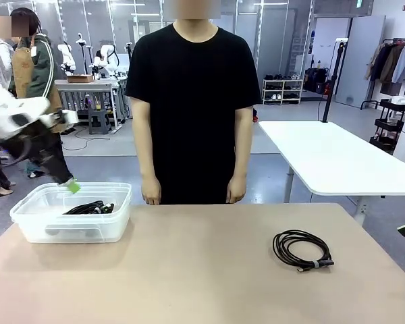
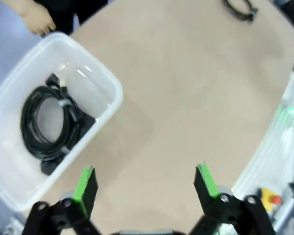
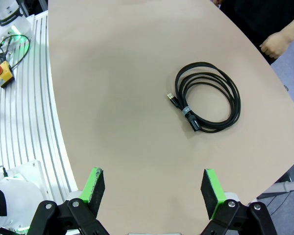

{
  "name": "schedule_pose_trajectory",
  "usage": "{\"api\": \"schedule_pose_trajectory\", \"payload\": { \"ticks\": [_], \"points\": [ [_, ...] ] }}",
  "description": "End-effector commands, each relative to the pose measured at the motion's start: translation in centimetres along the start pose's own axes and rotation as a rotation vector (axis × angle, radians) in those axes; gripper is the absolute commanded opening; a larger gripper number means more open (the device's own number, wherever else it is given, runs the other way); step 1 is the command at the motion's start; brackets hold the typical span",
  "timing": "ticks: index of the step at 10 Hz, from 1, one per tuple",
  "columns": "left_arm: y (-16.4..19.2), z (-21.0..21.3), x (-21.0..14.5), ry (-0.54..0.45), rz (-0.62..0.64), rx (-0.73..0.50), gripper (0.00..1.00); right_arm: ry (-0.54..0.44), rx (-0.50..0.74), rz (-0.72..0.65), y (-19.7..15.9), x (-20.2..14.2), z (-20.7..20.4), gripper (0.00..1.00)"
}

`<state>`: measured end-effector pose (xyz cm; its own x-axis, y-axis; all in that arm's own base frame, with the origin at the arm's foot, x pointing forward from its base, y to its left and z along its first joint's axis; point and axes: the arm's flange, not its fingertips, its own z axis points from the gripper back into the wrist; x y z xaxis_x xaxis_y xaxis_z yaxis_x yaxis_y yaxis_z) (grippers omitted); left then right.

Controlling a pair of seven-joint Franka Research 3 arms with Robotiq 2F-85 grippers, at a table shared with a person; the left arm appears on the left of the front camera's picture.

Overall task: Organize and store the cables.
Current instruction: Place the USB Extension Cable into the Organizing box.

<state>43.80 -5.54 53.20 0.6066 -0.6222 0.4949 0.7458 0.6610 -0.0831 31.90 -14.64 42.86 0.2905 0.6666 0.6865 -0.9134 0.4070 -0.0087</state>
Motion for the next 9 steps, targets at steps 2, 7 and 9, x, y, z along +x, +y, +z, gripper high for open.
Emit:
{"api": "schedule_pose_trajectory", "payload": {
  "ticks": [2, 7, 9],
  "points": [
    [0.6, 1.6, -8.7, -0.196, -0.183, -0.116, 1.00, -0.017, 0.002, 0.007, -0.1, -0.1, 0.1, 1.00],
    [3.2, -0.8, -14.5, -0.358, -0.250, -0.180, 1.00, -0.017, 0.002, 0.007, -0.1, -0.1, 0.1, 1.00],
    [3.2, -0.4, -14.5, -0.387, -0.177, -0.150, 1.00, -0.017, 0.002, 0.007, -0.1, -0.1, 0.1, 1.00]
  ]
}}
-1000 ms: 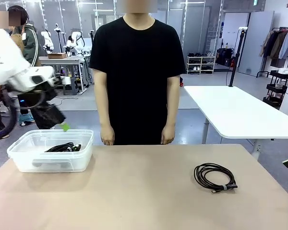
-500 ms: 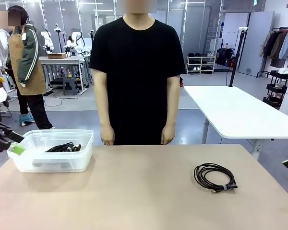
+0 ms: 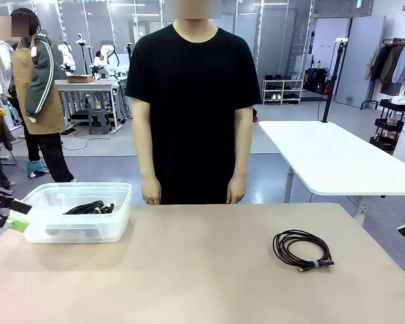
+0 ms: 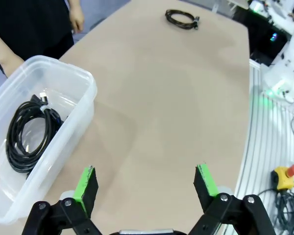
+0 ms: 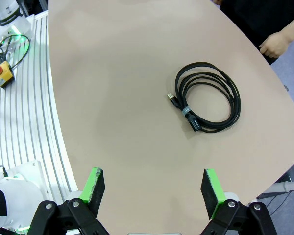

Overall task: Organize and store the cables.
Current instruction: Place the USB Extension Cable into the Organizing box.

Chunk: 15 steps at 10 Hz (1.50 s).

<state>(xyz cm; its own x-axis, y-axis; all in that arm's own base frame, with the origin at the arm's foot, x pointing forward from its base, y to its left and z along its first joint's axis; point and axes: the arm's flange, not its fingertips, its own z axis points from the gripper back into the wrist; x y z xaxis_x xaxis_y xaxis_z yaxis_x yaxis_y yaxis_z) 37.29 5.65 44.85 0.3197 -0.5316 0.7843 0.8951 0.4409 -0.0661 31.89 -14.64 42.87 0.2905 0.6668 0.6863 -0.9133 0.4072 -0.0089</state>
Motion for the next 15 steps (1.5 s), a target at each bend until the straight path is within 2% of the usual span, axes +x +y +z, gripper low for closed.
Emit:
{"api": "schedule_pose_trajectory", "payload": {
  "ticks": [1, 7, 8, 9, 10, 11, 13, 15],
  "points": [
    [-0.2, 0.1, 0.2, 0.011, -0.023, -0.006, 1.00, -0.017, 0.002, 0.007, -0.1, -0.1, 0.1, 1.00],
    [-0.2, 0.1, 0.2, 0.011, -0.023, -0.006, 1.00, 0.000, 0.000, 0.000, 0.0, 0.0, 0.0, 1.00],
    [-0.2, 0.1, 0.2, 0.011, -0.023, -0.006, 1.00, 0.062, 0.038, 0.157, 1.5, 3.7, -0.2, 1.00],
    [-0.2, 0.1, 0.2, 0.011, -0.023, -0.006, 1.00, 0.133, 0.077, 0.241, 1.6, 6.9, -2.4, 1.00],
    [-0.2, 0.1, 0.2, 0.011, -0.023, -0.006, 1.00, 0.253, 0.084, 0.288, 1.6, 9.3, -4.9, 1.00],
    [-0.2, 0.1, 0.2, 0.011, -0.023, -0.006, 1.00, 0.329, 0.095, 0.332, 1.3, 11.2, -7.4, 1.00],
    [-0.2, 0.1, 0.2, 0.011, -0.023, -0.006, 1.00, 0.502, 0.093, 0.350, 0.2, 13.6, -12.6, 1.00],
    [-0.2, 0.1, 0.2, 0.011, -0.023, -0.006, 1.00, 0.598, 0.051, 0.365, -0.8, 13.6, -16.3, 1.00]
  ]
}}
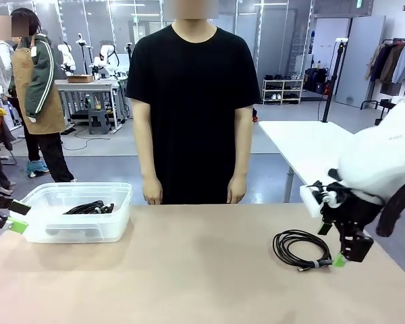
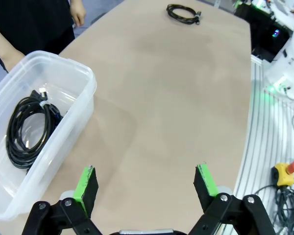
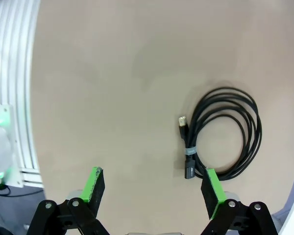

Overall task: Organize and store the cables.
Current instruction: Place the USB Extension Cable into the Organizing box.

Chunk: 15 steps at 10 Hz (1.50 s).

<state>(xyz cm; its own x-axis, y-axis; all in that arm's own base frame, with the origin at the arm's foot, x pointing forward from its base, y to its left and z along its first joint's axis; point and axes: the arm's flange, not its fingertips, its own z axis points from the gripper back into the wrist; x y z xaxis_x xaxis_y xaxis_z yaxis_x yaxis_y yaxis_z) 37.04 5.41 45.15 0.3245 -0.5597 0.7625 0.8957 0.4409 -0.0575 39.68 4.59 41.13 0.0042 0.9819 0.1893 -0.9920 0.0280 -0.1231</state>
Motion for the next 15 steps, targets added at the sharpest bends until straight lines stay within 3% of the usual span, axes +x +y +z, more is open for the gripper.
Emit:
{"api": "schedule_pose_trajectory", "payload": {
  "ticks": [1, 5, 11, 12, 14, 15],
  "points": [
    [0.2, 0.0, -0.1, -0.024, -0.017, -0.011, 1.00, 0.103, -0.023, -0.044, -2.1, -0.3, -2.7, 1.00],
    [0.2, 0.0, -0.1, -0.024, -0.017, -0.011, 1.00, 0.165, -0.036, 0.000, -4.3, -1.4, -9.1, 1.00],
    [0.2, 0.0, -0.1, -0.024, -0.017, -0.011, 1.00, 0.151, 0.036, 0.001, -6.6, -1.7, -11.9, 1.00],
    [0.2, 0.0, -0.1, -0.024, -0.017, -0.011, 1.00, 0.155, 0.041, -0.003, -6.8, -1.9, -12.0, 0.79],
    [0.2, 0.0, -0.1, -0.024, -0.017, -0.011, 1.00, 0.147, 0.046, -0.004, -6.9, -1.8, -11.8, 0.19],
    [0.2, 0.0, -0.1, -0.024, -0.017, -0.011, 1.00, 0.153, 0.044, -0.004, -6.9, -1.7, -11.8, 0.35]
  ]
}}
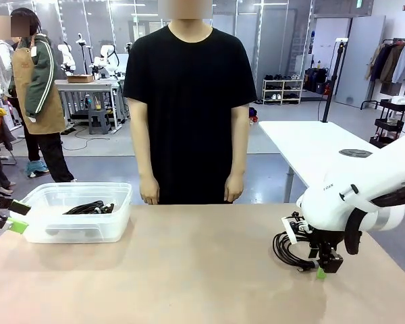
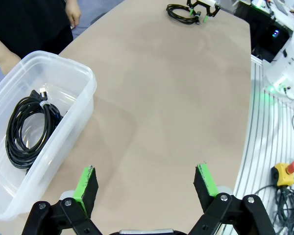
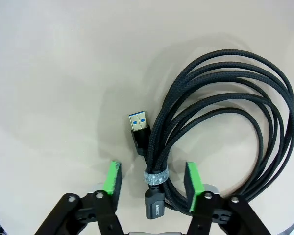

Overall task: Organize and store the cables.
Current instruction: Place the USB Extension Cable into the Organizing box.

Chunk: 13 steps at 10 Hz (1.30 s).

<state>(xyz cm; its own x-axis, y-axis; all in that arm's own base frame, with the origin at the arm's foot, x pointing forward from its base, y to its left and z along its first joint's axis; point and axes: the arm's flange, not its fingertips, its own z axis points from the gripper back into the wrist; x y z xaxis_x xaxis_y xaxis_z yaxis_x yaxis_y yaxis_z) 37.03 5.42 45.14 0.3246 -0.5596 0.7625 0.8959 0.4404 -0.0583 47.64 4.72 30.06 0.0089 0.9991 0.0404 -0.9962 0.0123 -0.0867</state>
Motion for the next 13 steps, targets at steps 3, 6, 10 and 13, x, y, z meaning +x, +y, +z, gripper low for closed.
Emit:
{"api": "schedule_pose_trajectory", "payload": {
  "ticks": [3, 6, 10, 13],
  "points": [
    [0.2, 0.0, -0.1, -0.024, -0.017, -0.010, 1.00, 0.008, 0.000, -0.014, -0.3, 0.5, 0.7, 0.00],
    [0.2, 0.0, -0.1, -0.024, -0.017, -0.010, 1.00, 0.031, -0.016, -0.026, -0.6, 1.4, 2.8, 0.00],
    [0.2, 0.0, -0.1, -0.024, -0.017, -0.010, 1.00, 0.028, -0.003, -0.052, -1.1, 7.0, 10.0, 0.00],
    [0.2, 0.0, -0.1, -0.024, -0.017, -0.010, 1.00, 0.013, 0.001, -0.174, -0.5, 15.1, 12.3, 0.00]
  ]
}}
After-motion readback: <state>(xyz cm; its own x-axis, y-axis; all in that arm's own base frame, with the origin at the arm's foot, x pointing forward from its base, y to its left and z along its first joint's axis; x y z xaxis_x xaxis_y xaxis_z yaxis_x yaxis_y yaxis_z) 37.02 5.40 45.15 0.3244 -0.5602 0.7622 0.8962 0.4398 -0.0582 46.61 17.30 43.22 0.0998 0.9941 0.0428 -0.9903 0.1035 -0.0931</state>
